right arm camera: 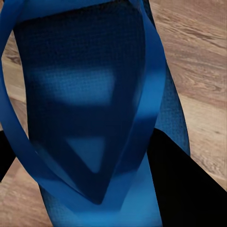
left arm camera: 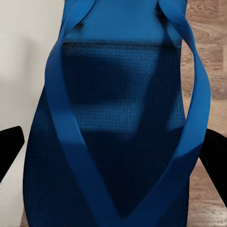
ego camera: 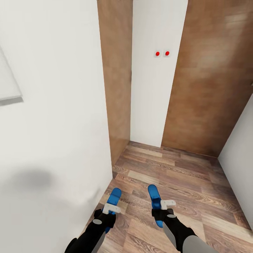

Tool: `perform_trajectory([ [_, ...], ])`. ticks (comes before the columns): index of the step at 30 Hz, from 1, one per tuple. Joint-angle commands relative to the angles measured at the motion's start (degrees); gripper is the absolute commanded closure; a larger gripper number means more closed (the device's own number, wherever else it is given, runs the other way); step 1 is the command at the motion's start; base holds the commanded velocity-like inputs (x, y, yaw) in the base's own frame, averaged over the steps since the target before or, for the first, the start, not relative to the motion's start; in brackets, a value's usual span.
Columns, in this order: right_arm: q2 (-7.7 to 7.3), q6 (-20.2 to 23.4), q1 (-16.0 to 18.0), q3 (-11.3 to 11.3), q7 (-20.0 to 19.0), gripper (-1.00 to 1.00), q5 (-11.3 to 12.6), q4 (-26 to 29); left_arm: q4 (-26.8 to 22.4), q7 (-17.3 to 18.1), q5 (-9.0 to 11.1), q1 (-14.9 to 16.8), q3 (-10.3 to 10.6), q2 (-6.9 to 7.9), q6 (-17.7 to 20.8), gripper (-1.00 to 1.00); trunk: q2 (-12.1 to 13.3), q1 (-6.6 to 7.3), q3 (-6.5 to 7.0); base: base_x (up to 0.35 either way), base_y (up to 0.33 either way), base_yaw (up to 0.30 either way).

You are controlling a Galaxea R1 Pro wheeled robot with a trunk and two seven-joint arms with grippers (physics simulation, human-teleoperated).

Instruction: In the bedroom, move the book from the bed onto either nightstand, and place the two sandals side by side next to the bed.

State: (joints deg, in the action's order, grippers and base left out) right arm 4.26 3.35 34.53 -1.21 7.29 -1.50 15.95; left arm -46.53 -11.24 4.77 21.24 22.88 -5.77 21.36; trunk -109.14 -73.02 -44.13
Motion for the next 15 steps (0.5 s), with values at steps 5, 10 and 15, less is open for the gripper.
perform_trajectory([
  [5, 0.01, 0.3, 0.01, -0.11, 0.27, 1.0, 0.06, 0.09, -0.06, -0.53, 0.51, 0.03, 0.25, 0.05, 0.19, 1.0, 2.0, 1.11, 0.85, 0.0, 0.0, 0.0],
  [10, -0.01, 0.27, 0.01, -0.11, 0.27, 1.0, 0.09, 0.1, -0.05, -0.53, 0.51, 0.03, 0.24, 0.06, 0.11, 1.0, 4.0, 2.21, 1.75, 0.0, 0.0, 0.0],
  [15, 0.02, -0.1, 0.01, -0.11, 0.27, 1.0, 0.09, 0.12, 0.56, -0.53, 0.57, 0.06, 0.24, 0.0, 0.03, 1.0, 6.01, 3.31, 2.64, 0.0, 0.0, 0.0],
])
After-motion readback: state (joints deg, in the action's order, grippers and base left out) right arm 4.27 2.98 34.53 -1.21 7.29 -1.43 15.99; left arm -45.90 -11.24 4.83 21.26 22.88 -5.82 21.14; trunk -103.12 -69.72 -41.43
